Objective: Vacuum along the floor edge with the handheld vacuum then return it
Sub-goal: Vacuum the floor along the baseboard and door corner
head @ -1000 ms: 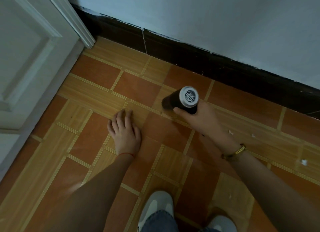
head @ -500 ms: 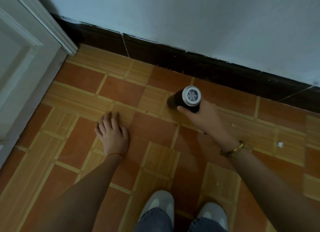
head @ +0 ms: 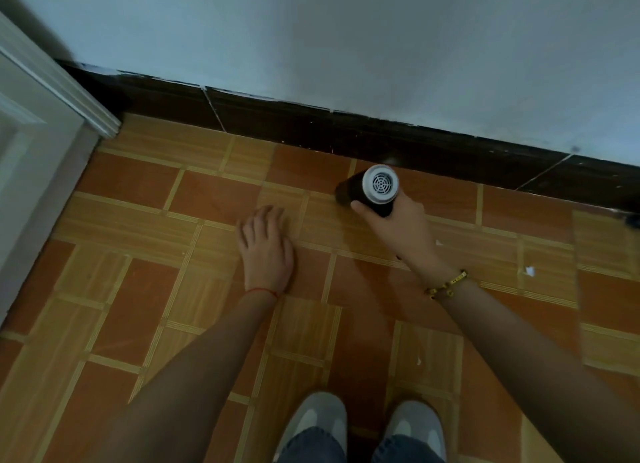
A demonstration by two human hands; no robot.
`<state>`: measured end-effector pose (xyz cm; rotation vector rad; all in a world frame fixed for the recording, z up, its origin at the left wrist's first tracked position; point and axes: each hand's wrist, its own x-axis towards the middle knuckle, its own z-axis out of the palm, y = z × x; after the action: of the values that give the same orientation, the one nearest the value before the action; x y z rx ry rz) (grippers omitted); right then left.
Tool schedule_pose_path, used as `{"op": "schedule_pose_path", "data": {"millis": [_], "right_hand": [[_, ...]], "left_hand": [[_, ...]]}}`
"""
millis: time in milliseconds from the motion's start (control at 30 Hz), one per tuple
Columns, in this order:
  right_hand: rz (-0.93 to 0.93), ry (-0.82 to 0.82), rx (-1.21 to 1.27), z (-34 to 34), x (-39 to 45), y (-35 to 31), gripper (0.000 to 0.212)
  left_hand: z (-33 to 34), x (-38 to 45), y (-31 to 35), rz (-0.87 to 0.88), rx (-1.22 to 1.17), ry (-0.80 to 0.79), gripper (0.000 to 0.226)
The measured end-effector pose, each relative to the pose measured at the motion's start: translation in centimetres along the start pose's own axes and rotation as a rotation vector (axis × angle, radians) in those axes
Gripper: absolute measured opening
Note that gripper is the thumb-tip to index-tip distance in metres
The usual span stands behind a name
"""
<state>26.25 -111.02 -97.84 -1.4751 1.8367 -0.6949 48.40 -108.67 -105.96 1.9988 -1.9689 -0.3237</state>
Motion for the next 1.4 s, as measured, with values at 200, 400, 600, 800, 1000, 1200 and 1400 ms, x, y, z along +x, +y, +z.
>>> {"op": "schedule_pose_path", "data": {"millis": [200, 400, 600, 800, 1000, 1200, 1400], "right_hand": [[0.006, 0.075, -0.011, -0.5, 2.9, 0.9, 0.068], [-0.003, 0.039, -0.002, 1.0, 4.9, -0.3, 0.068], [-0.028, -0.058, 0.002, 2.0, 6.3, -1.2, 0.067], [-0.034, 0.062, -0.031, 1.1, 5.7, -0.4, 0.068], [-0.036, -0.068, 0.046, 2.0, 5.7, -0.5, 0.064], [-0.054, -0.041, 0.025, 2.4, 5.8, -0.8, 0.069], [-0.055, -0.113, 0.08, 3.9, 6.4, -1.8, 0.062]], "left_hand": [[2.3, 0.7, 0.5, 0.002, 0.026, -0.034, 0.047], [2.5, 1.0, 0.3, 0.007, 0.027, -0.021, 0.05], [2.5, 0.9, 0.1, 0.012, 0.027, -0.015, 0.052], [2.6, 1.0, 0.2, 0.009, 0.019, -0.004, 0.051], [2.6, 1.0, 0.2, 0.011, 0.03, 0.001, 0.05], [2.6, 1.0, 0.3, 0.014, 0.025, -0.001, 0.049], [2.4, 1.1, 0.3, 0.015, 0.026, -0.006, 0.049]]}}
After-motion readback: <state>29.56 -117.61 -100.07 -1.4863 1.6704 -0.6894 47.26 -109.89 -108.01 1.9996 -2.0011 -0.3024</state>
